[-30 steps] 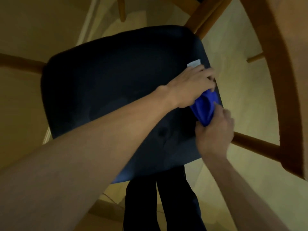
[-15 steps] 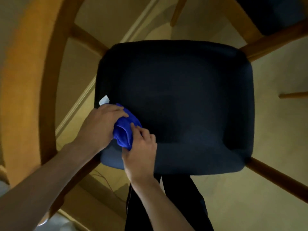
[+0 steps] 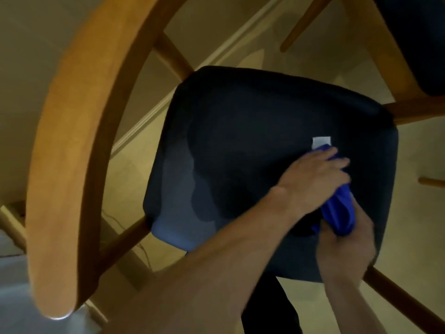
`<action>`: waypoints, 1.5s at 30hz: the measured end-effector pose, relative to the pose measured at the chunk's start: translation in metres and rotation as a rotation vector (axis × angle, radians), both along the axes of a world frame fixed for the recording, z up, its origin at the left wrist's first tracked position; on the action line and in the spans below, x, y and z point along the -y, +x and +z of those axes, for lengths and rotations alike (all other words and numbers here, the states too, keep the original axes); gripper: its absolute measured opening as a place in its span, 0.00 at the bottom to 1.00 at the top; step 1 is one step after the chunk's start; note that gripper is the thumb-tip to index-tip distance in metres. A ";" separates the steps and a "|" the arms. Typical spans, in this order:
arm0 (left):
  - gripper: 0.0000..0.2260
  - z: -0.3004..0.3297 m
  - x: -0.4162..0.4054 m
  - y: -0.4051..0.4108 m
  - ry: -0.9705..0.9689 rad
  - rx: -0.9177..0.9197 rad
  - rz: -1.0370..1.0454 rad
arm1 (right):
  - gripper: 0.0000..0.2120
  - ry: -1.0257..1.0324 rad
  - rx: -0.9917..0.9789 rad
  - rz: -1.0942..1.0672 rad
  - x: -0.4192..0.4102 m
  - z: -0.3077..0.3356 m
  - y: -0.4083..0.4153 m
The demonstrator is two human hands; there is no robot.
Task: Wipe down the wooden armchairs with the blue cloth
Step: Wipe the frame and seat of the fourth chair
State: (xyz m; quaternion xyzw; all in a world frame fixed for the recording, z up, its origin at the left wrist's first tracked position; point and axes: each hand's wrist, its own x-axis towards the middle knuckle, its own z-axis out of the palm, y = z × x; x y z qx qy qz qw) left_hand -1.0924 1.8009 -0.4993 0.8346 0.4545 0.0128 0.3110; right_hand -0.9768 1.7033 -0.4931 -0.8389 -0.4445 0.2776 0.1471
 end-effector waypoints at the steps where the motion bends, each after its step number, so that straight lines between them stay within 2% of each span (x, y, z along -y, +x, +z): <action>1: 0.17 -0.003 0.002 -0.021 -0.002 0.009 0.052 | 0.30 0.027 -0.043 0.047 -0.007 -0.002 -0.016; 4: 0.16 0.001 0.016 -0.103 -0.046 0.033 0.248 | 0.28 0.108 -0.116 0.194 -0.019 -0.006 -0.088; 8: 0.18 0.019 0.066 -0.184 -0.113 -0.027 0.733 | 0.24 0.049 -0.160 0.490 -0.005 -0.006 -0.179; 11: 0.21 0.030 0.117 -0.198 -0.195 -0.044 1.055 | 0.27 -0.019 -0.212 0.752 0.015 -0.001 -0.197; 14: 0.19 0.036 0.157 -0.185 -0.316 -0.059 1.357 | 0.25 -0.114 -0.224 1.161 0.011 0.003 -0.185; 17: 0.21 0.039 0.171 -0.164 -0.339 -0.198 1.359 | 0.21 -0.229 -0.256 1.491 -0.031 0.004 -0.176; 19: 0.24 0.038 0.160 -0.164 -0.241 -0.188 1.355 | 0.22 -0.134 -0.303 1.560 -0.066 0.005 -0.185; 21: 0.29 0.037 0.137 -0.174 -0.151 -0.207 1.413 | 0.23 0.058 -0.378 1.558 -0.096 0.003 -0.209; 23: 0.22 0.036 0.113 -0.189 -0.181 -0.135 1.520 | 0.22 0.160 -0.337 1.558 -0.115 0.000 -0.241; 24: 0.17 0.033 0.101 -0.197 -0.284 -0.066 1.578 | 0.20 0.167 -0.272 1.564 -0.120 -0.003 -0.257; 26: 0.16 0.021 0.092 -0.208 -0.414 0.004 1.656 | 0.16 0.101 -0.102 1.616 -0.121 -0.007 -0.286; 28: 0.13 0.016 0.095 -0.204 -0.346 -0.082 1.707 | 0.12 0.050 0.078 1.730 -0.111 -0.009 -0.295; 29: 0.12 0.018 0.102 -0.196 -0.294 -0.167 1.706 | 0.11 0.051 0.109 1.767 -0.106 -0.008 -0.287; 30: 0.14 0.020 0.111 -0.184 -0.245 -0.241 1.656 | 0.10 0.068 0.070 1.768 -0.100 -0.007 -0.274; 32: 0.22 0.023 0.136 -0.151 -0.183 -0.274 1.548 | 0.08 0.030 -0.031 1.770 -0.091 0.001 -0.231; 34: 0.29 0.027 0.157 -0.111 -0.253 -0.223 1.475 | 0.10 -0.123 -0.017 1.883 -0.082 0.012 -0.184; 37: 0.31 0.036 0.177 -0.076 -0.355 -0.125 1.355 | 0.15 -0.320 -0.006 1.995 -0.082 0.026 -0.146; 39: 0.32 0.035 0.180 -0.086 -0.314 -0.030 1.392 | 0.19 -0.289 -0.087 2.006 -0.091 0.032 -0.156; 42: 0.33 0.024 0.167 -0.135 -0.095 -0.001 1.606 | 0.27 -0.081 -0.206 1.835 -0.096 0.023 -0.207; 43: 0.32 0.019 0.161 -0.152 -0.048 -0.046 1.654 | 0.29 -0.026 -0.179 1.764 -0.096 0.017 -0.230; 45: 0.28 0.009 0.150 -0.178 -0.075 -0.117 1.688 | 0.26 0.015 -0.082 1.745 -0.095 0.007 -0.274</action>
